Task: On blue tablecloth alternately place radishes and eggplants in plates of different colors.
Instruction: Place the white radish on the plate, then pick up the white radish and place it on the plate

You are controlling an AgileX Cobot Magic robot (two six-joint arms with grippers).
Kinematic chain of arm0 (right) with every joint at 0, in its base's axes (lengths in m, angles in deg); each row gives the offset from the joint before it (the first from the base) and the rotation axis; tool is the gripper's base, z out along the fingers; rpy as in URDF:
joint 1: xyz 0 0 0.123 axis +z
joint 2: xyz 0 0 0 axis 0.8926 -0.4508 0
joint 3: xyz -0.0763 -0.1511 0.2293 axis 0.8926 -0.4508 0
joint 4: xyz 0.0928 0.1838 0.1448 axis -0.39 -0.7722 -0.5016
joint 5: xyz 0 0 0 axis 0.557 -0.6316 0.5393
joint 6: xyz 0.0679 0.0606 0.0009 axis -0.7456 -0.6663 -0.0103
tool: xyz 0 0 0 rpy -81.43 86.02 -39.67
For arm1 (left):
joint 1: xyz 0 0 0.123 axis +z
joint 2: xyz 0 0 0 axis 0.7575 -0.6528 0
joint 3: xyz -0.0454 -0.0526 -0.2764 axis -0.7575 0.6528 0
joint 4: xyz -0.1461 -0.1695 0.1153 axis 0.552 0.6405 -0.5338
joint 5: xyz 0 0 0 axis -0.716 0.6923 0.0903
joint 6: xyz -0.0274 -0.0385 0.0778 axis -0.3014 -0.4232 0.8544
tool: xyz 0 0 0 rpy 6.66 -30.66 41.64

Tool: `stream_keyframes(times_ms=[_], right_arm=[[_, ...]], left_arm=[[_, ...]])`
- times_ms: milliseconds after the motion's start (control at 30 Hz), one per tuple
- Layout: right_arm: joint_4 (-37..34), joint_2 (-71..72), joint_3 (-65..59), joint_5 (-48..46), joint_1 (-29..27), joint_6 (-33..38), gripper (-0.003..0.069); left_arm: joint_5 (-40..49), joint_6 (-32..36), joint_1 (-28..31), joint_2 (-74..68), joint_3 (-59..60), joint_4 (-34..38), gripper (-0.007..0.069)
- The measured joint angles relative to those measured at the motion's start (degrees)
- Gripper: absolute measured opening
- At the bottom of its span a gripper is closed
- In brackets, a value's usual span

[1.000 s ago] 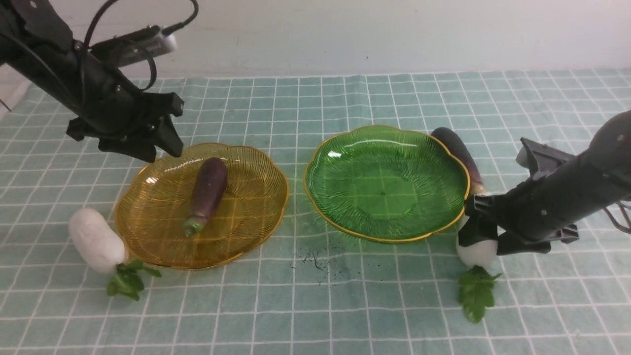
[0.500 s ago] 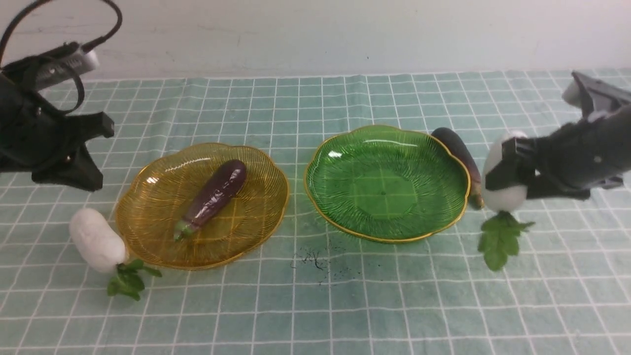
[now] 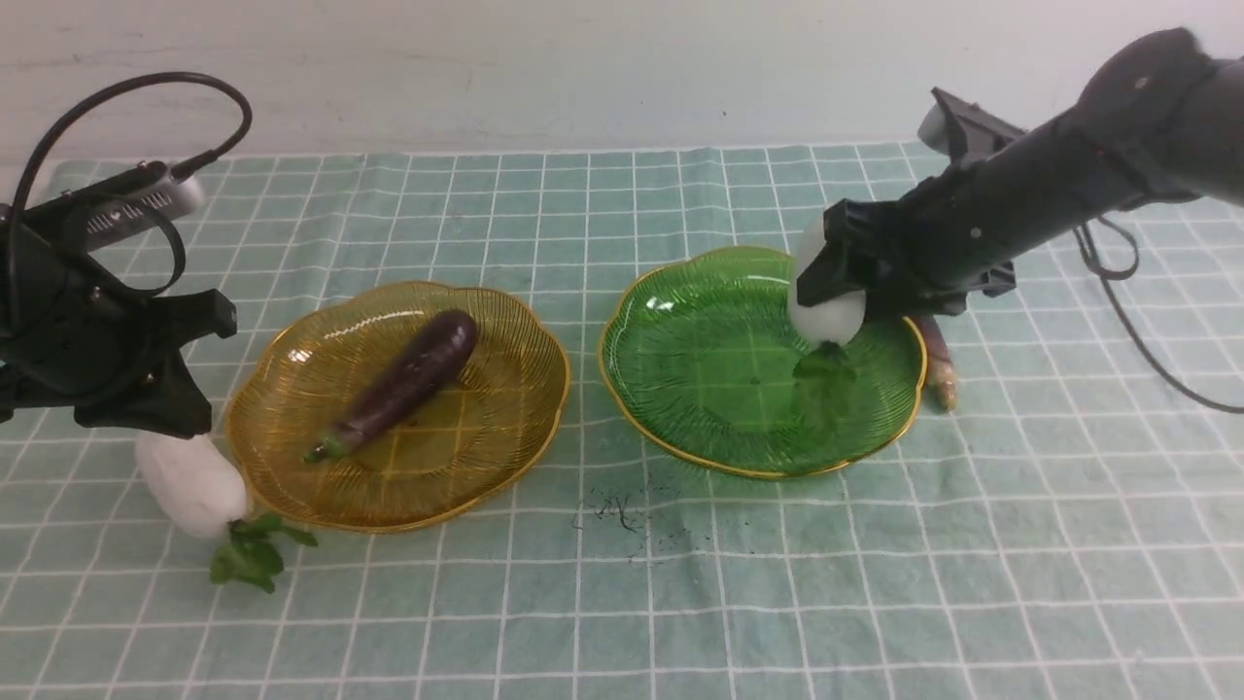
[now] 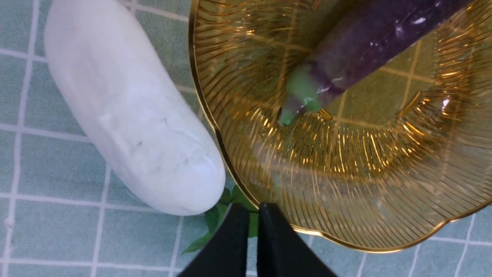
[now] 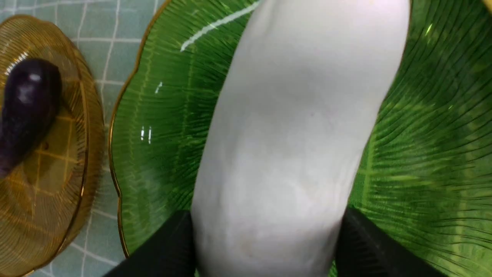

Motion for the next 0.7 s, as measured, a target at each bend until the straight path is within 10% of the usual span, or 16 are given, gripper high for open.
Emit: stream_keyframes(times_ms=[300, 500, 700], right_arm=[[3.88, -2.28, 5.84, -9.44, 0.0, -2.98, 0.065], [8.04, -1.52, 12.48, -15.15, 0.06, -6.47, 0.0674], [11.03, 3.93, 12.8, -15.86, 0.74, -7.3, 0.0671]], left_arm=[[3.36, -4.48, 0.0, 0.0, 0.0, -8.03, 0.0388], [-1.44, -13.58, 0.0, -1.09, 0.0, -12.17, 0.0616], [-6.08, -21.31, 0.0, -4.58, 0.0, -15.62, 0.0633]])
